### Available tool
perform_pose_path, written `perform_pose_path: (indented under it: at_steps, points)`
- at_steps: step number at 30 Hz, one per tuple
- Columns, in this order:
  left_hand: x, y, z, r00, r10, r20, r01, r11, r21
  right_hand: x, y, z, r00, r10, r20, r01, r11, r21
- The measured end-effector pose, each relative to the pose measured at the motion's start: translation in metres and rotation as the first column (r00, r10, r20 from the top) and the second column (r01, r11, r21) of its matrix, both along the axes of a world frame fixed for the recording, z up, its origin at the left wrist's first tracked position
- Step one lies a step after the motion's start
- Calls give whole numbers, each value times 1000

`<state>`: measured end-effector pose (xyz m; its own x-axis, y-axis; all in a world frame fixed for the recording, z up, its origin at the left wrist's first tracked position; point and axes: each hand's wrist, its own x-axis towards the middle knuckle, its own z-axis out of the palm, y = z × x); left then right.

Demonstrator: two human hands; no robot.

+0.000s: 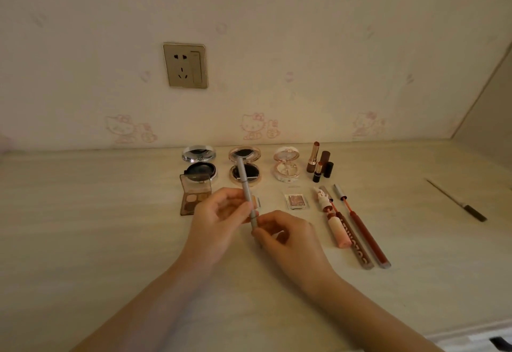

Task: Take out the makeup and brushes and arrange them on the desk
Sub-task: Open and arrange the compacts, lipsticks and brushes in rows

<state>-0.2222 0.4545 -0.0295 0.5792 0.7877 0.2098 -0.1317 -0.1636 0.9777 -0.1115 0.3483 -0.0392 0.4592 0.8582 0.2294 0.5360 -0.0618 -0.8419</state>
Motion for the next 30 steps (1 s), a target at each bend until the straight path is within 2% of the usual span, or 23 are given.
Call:
perform_pose_path:
  at_steps: [5, 7, 9, 12, 14, 18, 25, 30]
  points:
    - [-2, -1, -1, 999, 47, 15, -48, 997, 56, -1, -3, -6, 992, 51, 116, -49, 998, -28]
    - [-5, 0, -1, 997, 80, -11, -78, 990, 114, 1, -4, -6, 994, 28, 105, -27, 1000, -16]
    - [-7, 1, -2, 988, 130, -89, -105, 964, 243, 3, -5, -4, 999, -11, 48, 9, 1000, 23]
    - [-8, -2, -3, 965, 226, -136, -134, 862, 489, 10, -8, -1, 995, -87, -44, 90, 993, 77]
    - [-9, -6, -3, 957, 240, -160, -85, 763, 641, 14, -10, 0, 987, -127, -102, 137, 985, 103]
    - [-11, -10, -5, 918, 299, -261, 21, 619, 785, 15, -12, 1, 984, -124, -127, 144, 977, 159]
    - [-14, -7, -4, 881, 364, -302, 134, 419, 898, 14, -12, 0, 983, -78, 165, 72, 997, 41]
    - [-13, -8, -5, 870, 368, -329, 209, 329, 921, 15, -13, -6, 892, -58, 449, 41, 998, 48]
